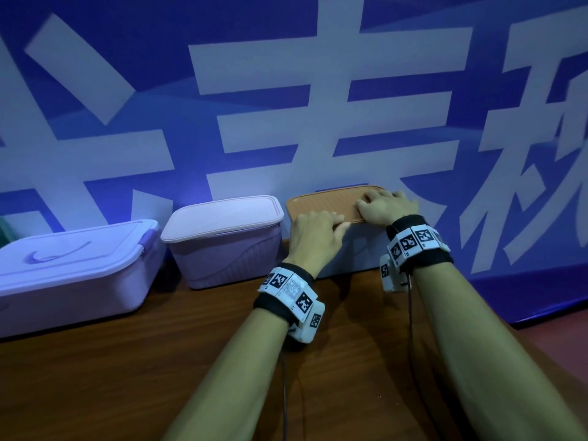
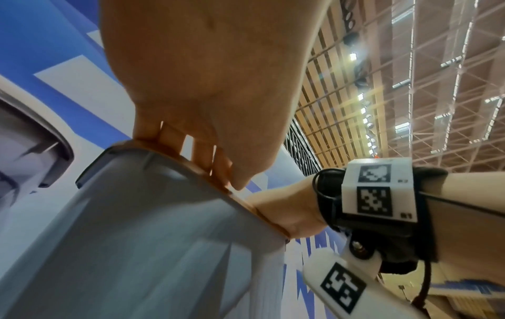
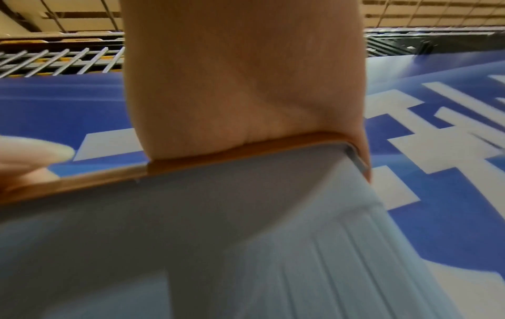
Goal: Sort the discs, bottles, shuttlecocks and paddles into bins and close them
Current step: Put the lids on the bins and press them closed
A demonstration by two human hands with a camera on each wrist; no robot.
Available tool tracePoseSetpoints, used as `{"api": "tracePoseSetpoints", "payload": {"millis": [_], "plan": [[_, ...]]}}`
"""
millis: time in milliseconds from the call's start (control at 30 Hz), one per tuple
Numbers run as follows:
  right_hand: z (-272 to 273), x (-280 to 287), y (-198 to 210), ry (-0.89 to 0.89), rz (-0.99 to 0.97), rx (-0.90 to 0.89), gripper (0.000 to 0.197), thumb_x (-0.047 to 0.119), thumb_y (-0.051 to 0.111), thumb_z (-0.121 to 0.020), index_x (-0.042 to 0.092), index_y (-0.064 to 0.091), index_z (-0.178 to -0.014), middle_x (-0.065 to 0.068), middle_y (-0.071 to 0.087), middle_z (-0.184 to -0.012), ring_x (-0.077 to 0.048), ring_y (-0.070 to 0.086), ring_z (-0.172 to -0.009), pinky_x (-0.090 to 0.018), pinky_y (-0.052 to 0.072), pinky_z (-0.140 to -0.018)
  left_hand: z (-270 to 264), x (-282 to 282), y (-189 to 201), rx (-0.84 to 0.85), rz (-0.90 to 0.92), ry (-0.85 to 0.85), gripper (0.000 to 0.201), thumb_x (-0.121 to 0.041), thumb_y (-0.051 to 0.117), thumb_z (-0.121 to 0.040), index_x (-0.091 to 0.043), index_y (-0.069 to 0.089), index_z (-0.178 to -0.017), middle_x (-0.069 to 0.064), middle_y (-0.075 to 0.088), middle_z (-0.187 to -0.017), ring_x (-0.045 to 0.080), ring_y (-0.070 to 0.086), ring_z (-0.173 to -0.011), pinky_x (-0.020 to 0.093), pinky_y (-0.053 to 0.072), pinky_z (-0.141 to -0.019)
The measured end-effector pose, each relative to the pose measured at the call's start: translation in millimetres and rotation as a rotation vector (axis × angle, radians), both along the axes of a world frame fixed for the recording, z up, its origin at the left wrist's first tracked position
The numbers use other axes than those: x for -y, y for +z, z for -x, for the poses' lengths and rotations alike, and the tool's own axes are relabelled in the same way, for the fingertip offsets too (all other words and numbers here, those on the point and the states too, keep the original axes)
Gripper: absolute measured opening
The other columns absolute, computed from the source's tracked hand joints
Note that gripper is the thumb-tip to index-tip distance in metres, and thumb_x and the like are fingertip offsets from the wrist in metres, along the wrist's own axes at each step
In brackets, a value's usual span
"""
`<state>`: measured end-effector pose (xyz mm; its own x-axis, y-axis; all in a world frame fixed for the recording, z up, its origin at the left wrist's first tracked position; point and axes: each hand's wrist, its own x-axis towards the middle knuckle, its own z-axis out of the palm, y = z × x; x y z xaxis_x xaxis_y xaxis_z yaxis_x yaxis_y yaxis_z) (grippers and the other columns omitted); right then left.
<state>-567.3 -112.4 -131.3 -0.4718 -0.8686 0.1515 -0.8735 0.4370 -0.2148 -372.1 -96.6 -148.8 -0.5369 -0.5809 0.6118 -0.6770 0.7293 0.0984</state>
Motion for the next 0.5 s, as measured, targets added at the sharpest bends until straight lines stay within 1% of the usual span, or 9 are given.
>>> {"api": "tracePoseSetpoints", "payload": {"millis": [33,67,100,167,200,267,367,433,500], "plan": [[0,2,6,-0.007,-0.057,0.026,0.057,0.053,0.027,-0.094,0.033,0.038,-0.147,0.000,0.027,-0.161,-0.030,0.019,-0.147,-0.058,0.020,-0.114,0,1,5,0.012,-0.024,0.015,0.036,-0.042,0.048,-0.103,-0.023,0.073,-0.084,-0.002,0.071,-0.084,0.026,0.066,-0.084,0.035,0.044,-0.068],[-2,5,11,-0.016,-0.109,0.038,0.057,0.052,0.030,-0.095,0.032,0.036,-0.148,-0.001,0.024,-0.162,-0.031,0.015,-0.148,-0.058,0.020,-0.115,0,4,10,0.027,-0.065,0.038,0.045,-0.043,0.046,-0.103,-0.021,0.065,-0.069,-0.003,0.063,-0.070,0.025,0.061,-0.075,0.033,0.038,-0.064],[-5,8,16,-0.026,-0.135,0.020,0.058,0.051,0.032,-0.095,0.029,0.035,-0.149,-0.003,0.025,-0.161,-0.033,0.016,-0.148,-0.057,0.023,-0.114,0,7,16,0.039,-0.102,0.067,0.051,-0.045,0.046,-0.102,-0.017,0.059,-0.061,-0.004,0.057,-0.062,0.025,0.058,-0.071,0.032,0.036,-0.064],[-12,11,20,-0.045,-0.115,-0.059,0.059,0.049,0.034,-0.094,0.022,0.037,-0.146,-0.008,0.033,-0.156,-0.038,0.023,-0.143,-0.058,0.033,-0.108,1,16,29,0.092,-0.163,0.104,0.057,-0.048,0.049,-0.099,-0.012,0.053,-0.054,-0.001,0.051,-0.056,0.026,0.055,-0.070,0.031,0.037,-0.067],[-15,10,19,-0.047,-0.093,-0.064,0.061,0.050,0.034,-0.092,0.020,0.037,-0.146,-0.008,0.034,-0.154,-0.039,0.025,-0.141,-0.058,0.035,-0.106,1,20,35,0.137,-0.192,0.106,0.057,-0.048,0.051,-0.098,-0.012,0.052,-0.055,-0.001,0.051,-0.056,0.027,0.054,-0.070,0.031,0.039,-0.067],[-14,9,15,-0.024,-0.065,-0.015,0.070,0.058,0.034,-0.089,0.020,0.035,-0.147,-0.008,0.031,-0.157,-0.041,0.020,-0.145,-0.059,0.029,-0.110,0,27,48,0.235,-0.236,0.095,0.049,-0.048,0.054,-0.094,-0.014,0.059,-0.061,0.000,0.057,-0.062,0.027,0.056,-0.073,0.030,0.041,-0.068],[-8,8,13,0.000,-0.110,0.048,0.078,0.070,0.029,-0.088,0.027,0.030,-0.152,-0.003,0.020,-0.164,-0.040,0.012,-0.150,-0.059,0.014,-0.117,-1,44,71,0.376,-0.292,0.060,0.030,-0.036,0.057,-0.089,-0.011,0.071,-0.078,0.006,0.070,-0.076,0.027,0.066,-0.081,0.028,0.042,-0.062],[-9,7,15,0.009,-0.139,0.061,0.077,0.071,0.027,-0.089,0.031,0.027,-0.154,-0.001,0.014,-0.166,-0.041,0.007,-0.150,-0.060,0.008,-0.118,-1,58,85,0.423,-0.359,0.113,0.024,-0.027,0.057,-0.090,-0.008,0.072,-0.089,0.007,0.071,-0.087,0.027,0.066,-0.085,0.027,0.042,-0.062],[-10,7,16,0.028,-0.153,0.072,0.077,0.072,0.026,-0.089,0.032,0.026,-0.155,-0.001,0.012,-0.166,-0.041,0.005,-0.150,-0.062,0.005,-0.118,-3,75,92,0.472,-0.398,0.211,0.017,-0.018,0.058,-0.091,-0.006,0.064,-0.081,0.008,0.062,-0.085,0.025,0.057,-0.076,0.027,0.039,-0.057]]}}
